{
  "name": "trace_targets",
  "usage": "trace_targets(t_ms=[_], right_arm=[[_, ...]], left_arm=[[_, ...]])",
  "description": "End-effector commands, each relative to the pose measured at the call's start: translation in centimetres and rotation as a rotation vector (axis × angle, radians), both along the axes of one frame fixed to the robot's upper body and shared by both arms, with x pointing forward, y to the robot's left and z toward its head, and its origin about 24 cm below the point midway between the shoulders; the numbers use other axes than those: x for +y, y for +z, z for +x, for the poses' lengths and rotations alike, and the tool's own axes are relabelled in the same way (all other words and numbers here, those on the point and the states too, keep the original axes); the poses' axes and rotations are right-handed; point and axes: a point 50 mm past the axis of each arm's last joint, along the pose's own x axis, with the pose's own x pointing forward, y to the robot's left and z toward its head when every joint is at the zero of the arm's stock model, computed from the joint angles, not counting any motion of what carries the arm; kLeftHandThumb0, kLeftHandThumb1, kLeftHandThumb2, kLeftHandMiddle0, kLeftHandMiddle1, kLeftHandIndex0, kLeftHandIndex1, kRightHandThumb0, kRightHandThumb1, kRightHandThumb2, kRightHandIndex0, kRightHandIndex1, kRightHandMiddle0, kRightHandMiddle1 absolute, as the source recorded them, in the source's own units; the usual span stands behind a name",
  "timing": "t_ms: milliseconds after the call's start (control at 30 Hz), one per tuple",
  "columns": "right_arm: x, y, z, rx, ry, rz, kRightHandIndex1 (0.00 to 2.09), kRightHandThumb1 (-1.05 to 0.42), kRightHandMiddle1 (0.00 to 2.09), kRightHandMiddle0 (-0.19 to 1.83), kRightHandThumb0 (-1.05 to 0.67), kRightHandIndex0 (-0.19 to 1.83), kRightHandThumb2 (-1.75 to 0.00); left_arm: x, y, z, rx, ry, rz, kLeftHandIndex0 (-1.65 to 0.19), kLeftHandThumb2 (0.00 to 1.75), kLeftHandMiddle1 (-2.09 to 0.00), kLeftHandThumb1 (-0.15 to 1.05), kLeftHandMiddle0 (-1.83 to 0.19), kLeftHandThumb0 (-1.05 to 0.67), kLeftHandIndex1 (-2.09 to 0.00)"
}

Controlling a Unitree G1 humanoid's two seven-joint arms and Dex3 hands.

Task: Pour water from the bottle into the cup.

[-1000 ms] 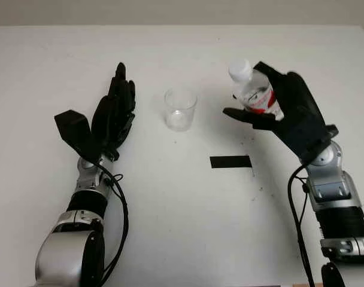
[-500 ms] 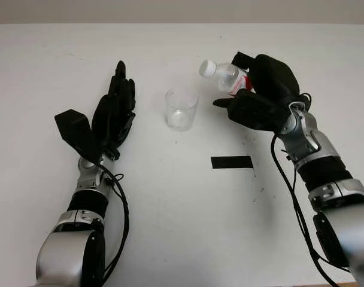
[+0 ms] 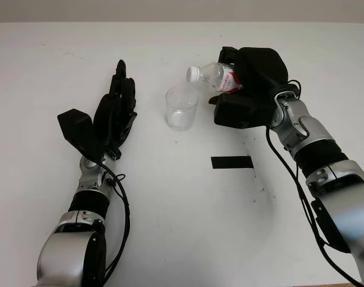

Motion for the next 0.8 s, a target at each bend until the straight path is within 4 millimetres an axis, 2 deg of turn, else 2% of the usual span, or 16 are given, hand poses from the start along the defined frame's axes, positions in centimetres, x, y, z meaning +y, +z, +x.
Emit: trace_targets(t_ms=[0,200,500,767], right_arm=[[0.12,1.75,-0.1,-0.088,0.026,-0.052,2.09,-1.05,2.09,0.81,-0.44,1.27,-0.25],[0.61,2.13,-0.47,-0.194,0.086,-0.153,2.09,-1.05,2.09,0.75,-0.44,1.31,-0.28],[0.9,2.5,-0.75,-0.311,0.141,-0.273,2.09,-1.05,2.09,0.71,-0.45,1.26,-0.31],[1.11,2.51,-0.9,-0.4,0.177,-0.378,2.09,-1.05,2.09,0.62,-0.46,1.33,-0.3]], left_arm=[[-0.1,-0.82,-0.34,0.019,0.0,-0.013,0.19,0.62,0.0,1.05,0.19,-0.86,0.0],[0.02,-0.8,-0.37,0.016,-0.001,0.003,0.19,0.64,0.0,1.05,0.19,-0.86,0.0],[0.01,-0.63,-0.25,0.014,0.0,-0.009,0.19,0.62,0.0,1.05,0.19,-0.86,0.0],[-0.11,-0.59,-0.23,0.013,-0.01,0.003,0.19,0.64,0.0,1.05,0.19,-0.86,0.0]])
